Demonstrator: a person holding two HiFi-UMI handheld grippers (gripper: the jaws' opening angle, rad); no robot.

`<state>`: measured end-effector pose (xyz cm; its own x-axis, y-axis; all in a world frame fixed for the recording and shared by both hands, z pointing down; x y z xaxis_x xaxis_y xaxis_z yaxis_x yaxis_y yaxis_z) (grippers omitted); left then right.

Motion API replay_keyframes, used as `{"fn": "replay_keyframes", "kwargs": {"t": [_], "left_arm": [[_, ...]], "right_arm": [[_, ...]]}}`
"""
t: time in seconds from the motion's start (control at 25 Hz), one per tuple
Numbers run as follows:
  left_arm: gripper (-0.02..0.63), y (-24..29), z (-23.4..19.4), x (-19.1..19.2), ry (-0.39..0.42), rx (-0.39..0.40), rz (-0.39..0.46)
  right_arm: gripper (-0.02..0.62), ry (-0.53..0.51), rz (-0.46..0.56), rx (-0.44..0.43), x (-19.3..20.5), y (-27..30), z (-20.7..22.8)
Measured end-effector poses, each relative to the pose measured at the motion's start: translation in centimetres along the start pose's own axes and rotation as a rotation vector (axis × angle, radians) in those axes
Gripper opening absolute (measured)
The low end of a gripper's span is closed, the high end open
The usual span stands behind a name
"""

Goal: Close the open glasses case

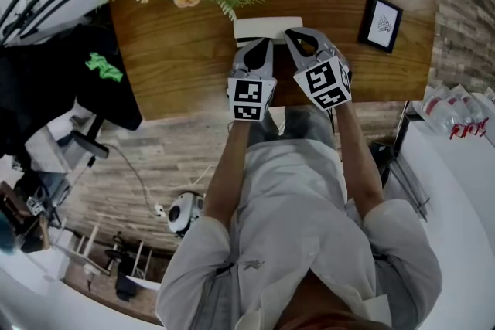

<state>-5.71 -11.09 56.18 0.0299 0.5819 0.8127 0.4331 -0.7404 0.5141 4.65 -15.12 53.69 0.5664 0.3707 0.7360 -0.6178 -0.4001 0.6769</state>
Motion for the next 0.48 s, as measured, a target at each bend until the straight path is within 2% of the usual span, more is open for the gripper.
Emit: {"fn": "replay_keyframes", "kwargs": {"t": [0.48], "left_arm": [[0.018, -0.11, 0.14, 0.84, -0.005, 0.007, -0.044]], "right_arm": [[0.003, -0.004, -0.013, -0.003, 0.36, 0.00, -0.42]]}}
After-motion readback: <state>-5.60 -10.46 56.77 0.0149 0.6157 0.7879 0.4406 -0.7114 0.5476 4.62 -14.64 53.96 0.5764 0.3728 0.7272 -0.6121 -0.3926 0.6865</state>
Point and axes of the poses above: the fingertips, and each gripper's own axes: y forward along the fingers, z to its right, x out of its underside, the point moved 7 cm from there along -y, backward along the fingers, and after that the axes turned 3 degrees about z, right-handed, at the moved point
